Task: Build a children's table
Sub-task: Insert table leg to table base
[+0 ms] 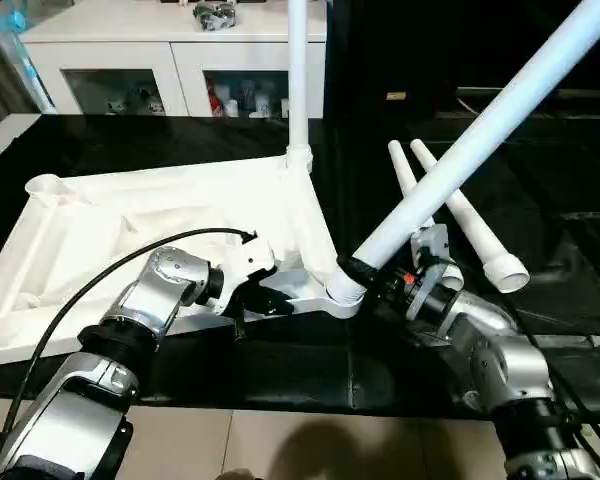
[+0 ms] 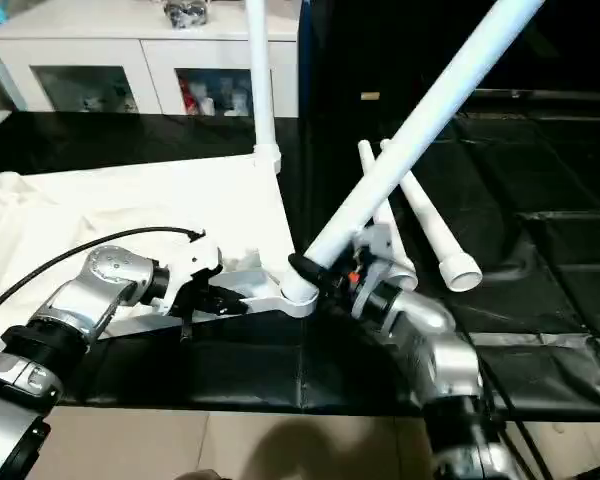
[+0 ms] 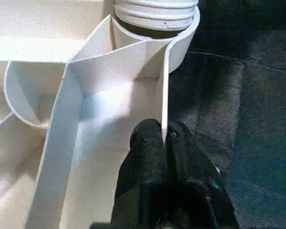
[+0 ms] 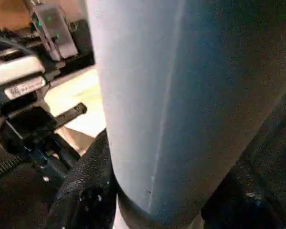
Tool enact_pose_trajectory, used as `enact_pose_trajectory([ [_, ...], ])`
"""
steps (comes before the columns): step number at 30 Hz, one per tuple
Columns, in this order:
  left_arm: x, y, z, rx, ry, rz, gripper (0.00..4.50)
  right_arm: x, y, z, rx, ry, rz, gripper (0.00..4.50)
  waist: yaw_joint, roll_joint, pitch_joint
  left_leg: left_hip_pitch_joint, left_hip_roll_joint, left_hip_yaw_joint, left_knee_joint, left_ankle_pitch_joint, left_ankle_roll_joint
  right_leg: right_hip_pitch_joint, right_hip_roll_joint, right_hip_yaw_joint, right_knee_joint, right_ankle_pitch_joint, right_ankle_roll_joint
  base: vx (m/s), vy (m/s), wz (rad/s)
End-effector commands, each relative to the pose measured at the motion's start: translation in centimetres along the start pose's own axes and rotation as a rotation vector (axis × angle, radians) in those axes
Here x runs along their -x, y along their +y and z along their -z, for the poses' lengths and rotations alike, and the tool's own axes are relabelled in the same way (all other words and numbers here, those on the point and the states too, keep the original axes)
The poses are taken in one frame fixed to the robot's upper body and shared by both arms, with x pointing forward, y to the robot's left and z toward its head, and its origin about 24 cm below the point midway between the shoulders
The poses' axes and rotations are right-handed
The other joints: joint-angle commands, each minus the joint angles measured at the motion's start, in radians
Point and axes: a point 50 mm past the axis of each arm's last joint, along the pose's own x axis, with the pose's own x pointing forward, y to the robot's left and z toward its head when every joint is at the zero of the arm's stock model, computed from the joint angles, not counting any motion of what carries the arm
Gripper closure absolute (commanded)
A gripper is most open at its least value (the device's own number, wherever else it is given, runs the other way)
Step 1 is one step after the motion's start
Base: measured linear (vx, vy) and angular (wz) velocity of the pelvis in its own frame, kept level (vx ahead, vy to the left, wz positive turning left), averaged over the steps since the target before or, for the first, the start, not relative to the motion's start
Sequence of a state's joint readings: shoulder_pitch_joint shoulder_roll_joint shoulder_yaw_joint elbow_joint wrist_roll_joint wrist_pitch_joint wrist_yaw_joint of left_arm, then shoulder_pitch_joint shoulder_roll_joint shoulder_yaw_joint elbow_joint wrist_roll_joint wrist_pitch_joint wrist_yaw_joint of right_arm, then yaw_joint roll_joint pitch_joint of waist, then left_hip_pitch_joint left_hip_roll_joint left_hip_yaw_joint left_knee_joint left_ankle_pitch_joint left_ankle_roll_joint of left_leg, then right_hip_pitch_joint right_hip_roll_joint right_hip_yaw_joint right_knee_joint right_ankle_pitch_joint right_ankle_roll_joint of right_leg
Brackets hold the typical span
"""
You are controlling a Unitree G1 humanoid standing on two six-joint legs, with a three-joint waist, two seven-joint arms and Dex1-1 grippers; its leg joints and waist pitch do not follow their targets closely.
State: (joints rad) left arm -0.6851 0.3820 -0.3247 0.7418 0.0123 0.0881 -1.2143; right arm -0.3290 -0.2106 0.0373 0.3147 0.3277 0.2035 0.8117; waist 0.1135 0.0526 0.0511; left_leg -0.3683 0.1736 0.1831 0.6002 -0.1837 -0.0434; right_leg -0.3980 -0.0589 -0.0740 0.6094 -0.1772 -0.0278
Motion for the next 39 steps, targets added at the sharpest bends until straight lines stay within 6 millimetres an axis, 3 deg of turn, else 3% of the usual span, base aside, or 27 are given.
enact_pose_trajectory([
  [1,1.4,1.3,-1.0,-0.018,-0.009,-0.088,4.5,1.0,0.3,3.3,0.044,0.218,-0.005,2.6,-0.004,0.002,-0.063,0.014,0.058,-0.031,-0.076,-0.254,0.005,0.046,-0.097,0.055,-0.092,-0.336,-0.16,0.0,0.0,0.0],
  [4,1.2,1.2,-0.8,-0.035,0.008,-0.091,4.5,0.6,0.7,3.3,0.157,0.31,-0.079,2.6,-0.005,-0.007,-0.062,0.015,0.058,-0.03,-0.076,-0.248,0.012,0.044,-0.098,0.057,-0.093,-0.356,-0.157,0.0,0.0,0.0],
  [6,1.2,1.2,-0.7,-0.044,0.019,-0.092,4.5,0.3,0.8,3.3,0.175,0.334,-0.112,2.6,-0.008,-0.021,-0.06,0.014,0.059,-0.029,-0.077,-0.246,0.018,0.044,-0.097,0.057,-0.093,-0.367,-0.154,0.0,0.0,0.0],
  [7,1.2,1.2,-0.7,-0.044,0.019,-0.092,4.5,0.3,0.8,3.3,0.175,0.334,-0.112,2.6,-0.006,-0.013,-0.06,0.016,0.06,-0.03,-0.077,-0.25,0.02,0.042,-0.1,0.058,-0.094,-0.38,-0.151,0.0,0.0,0.0],
  [9,1.2,1.1,-0.5,-0.053,0.03,-0.097,4.5,-0.2,0.9,3.2,0.175,0.359,-0.158,2.6,-0.008,-0.027,-0.059,0.014,0.061,-0.029,-0.078,-0.253,0.022,0.042,-0.101,0.059,-0.096,-0.392,-0.147,0.0,0.0,0.0],
  [14,1.2,0.9,-0.5,-0.081,0.046,-0.076,4.5,-1.0,1.0,3.1,0.135,0.352,-0.231,2.6,-0.012,-0.035,-0.057,0.02,0.063,-0.031,-0.082,-0.289,0.013,0.036,-0.104,0.059,-0.102,-0.439,-0.137,0.0,0.0,0.0],
  [18,1.1,0.6,-0.7,-0.113,0.05,-0.019,4.5,-1.3,1.0,2.7,0.094,0.325,-0.297,2.6,-0.017,-0.036,-0.06,0.02,0.065,-0.032,-0.083,-0.299,0.008,0.039,-0.104,0.06,-0.097,-0.395,-0.152,0.0,0.0,0.0],
  [19,1.1,0.5,-0.8,-0.123,0.053,0.0,4.5,-1.3,1.0,2.7,0.09,0.331,-0.323,2.6,-0.016,-0.03,-0.061,0.019,0.065,-0.032,-0.082,-0.293,0.01,0.04,-0.102,0.06,-0.093,-0.373,-0.161,0.0,0.0,0.0],
  [21,1.0,0.4,-0.9,-0.142,0.065,0.033,4.5,-1.2,1.3,2.8,0.092,0.356,-0.387,2.6,-0.014,-0.032,-0.062,0.017,0.065,-0.03,-0.082,-0.278,0.013,0.042,-0.101,0.06,-0.091,-0.334,-0.172,0.0,0.0,0.0],
  [23,1.0,0.3,-1.1,-0.16,0.079,0.063,4.5,-1.1,1.7,2.9,0.101,0.393,-0.46,2.6,-0.012,-0.026,-0.064,0.016,0.065,-0.029,-0.08,-0.27,0.016,0.045,-0.099,0.059,-0.086,-0.301,-0.184,0.0,0.0,0.0],
  [26,0.9,0.3,-1.2,-0.178,0.095,0.091,4.5,-0.8,2.1,3.2,0.107,0.436,-0.539,2.6,-0.005,-0.026,-0.063,0.018,0.067,-0.028,-0.081,-0.273,0.02,0.044,-0.1,0.059,-0.088,-0.302,-0.188,0.0,0.0,0.0],
  [27,0.8,0.3,-1.3,-0.18,0.097,0.098,4.5,-0.7,2.2,3.2,0.104,0.45,-0.563,2.6,-0.002,-0.031,-0.063,0.018,0.068,-0.028,-0.081,-0.275,0.019,0.045,-0.101,0.059,-0.088,-0.31,-0.186,0.0,0.0,0.0],
  [29,0.7,0.3,-1.4,-0.186,0.104,0.105,4.5,-0.6,2.2,3.3,0.106,0.469,-0.592,2.6,0.001,-0.03,-0.061,0.02,0.068,-0.029,-0.082,-0.284,0.015,0.044,-0.102,0.058,-0.09,-0.342,-0.181,0.0,0.0,0.0],
  [30,0.7,0.4,-1.4,-0.187,0.109,0.106,4.5,-0.6,2.2,3.4,0.107,0.478,-0.602,2.6,0.003,-0.038,-0.06,0.021,0.067,-0.029,-0.083,-0.286,0.016,0.043,-0.103,0.058,-0.091,-0.368,-0.175,0.0,0.0,0.0],
  [32,0.7,0.5,-1.4,-0.189,0.119,0.099,4.5,-0.7,2.1,3.4,0.111,0.486,-0.609,2.6,0.002,-0.036,-0.056,0.023,0.068,-0.031,-0.085,-0.312,0.01,0.039,-0.106,0.058,-0.097,-0.415,-0.169,0.0,0.0,0.0],
  [36,0.9,1.0,-1.2,-0.17,0.124,0.064,4.5,-1.2,1.9,3.2,0.119,0.472,-0.592,2.6,-0.002,-0.042,-0.049,0.038,0.067,-0.038,-0.09,-0.378,-0.005,0.034,-0.113,0.058,-0.116,-0.588,-0.121,0.0,0.0,0.0],
  [39,1.1,1.2,-1.0,-0.161,0.131,0.039,4.5,-1.6,1.8,3.1,0.124,0.45,-0.562,2.6,-0.005,-0.043,-0.047,0.038,0.067,-0.038,-0.09,-0.377,-0.003,0.031,-0.112,0.059,-0.118,-0.595,-0.114,0.0,0.0,0.0],
])
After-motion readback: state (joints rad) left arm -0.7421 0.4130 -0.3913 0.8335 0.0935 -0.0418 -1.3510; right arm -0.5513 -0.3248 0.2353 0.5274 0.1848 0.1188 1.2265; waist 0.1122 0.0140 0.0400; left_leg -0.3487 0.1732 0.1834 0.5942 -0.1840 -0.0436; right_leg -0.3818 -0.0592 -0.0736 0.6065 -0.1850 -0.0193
